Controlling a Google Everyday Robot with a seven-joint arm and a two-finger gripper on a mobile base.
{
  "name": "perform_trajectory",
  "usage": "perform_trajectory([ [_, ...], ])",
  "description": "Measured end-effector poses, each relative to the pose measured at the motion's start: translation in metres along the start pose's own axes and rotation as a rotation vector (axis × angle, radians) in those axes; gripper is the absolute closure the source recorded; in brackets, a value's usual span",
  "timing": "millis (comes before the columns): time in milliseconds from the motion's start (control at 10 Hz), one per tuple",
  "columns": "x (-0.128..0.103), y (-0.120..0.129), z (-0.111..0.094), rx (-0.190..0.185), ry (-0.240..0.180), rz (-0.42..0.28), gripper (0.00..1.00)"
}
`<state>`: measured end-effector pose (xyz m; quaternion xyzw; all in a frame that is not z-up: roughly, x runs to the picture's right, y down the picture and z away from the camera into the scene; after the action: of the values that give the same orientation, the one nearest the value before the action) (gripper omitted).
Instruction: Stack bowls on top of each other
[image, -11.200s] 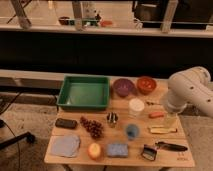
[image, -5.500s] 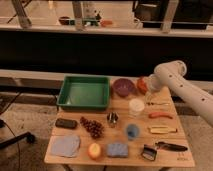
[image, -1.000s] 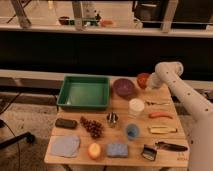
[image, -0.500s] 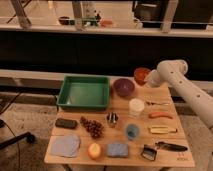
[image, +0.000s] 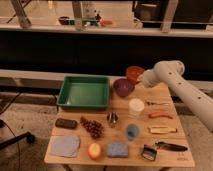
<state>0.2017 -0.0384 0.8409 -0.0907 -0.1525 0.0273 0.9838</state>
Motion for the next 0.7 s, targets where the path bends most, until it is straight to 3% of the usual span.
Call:
perform_trajectory([
  [700, -0.044, -0.006, 0.016, -0.001, -0.087, -0.051, 0.89],
])
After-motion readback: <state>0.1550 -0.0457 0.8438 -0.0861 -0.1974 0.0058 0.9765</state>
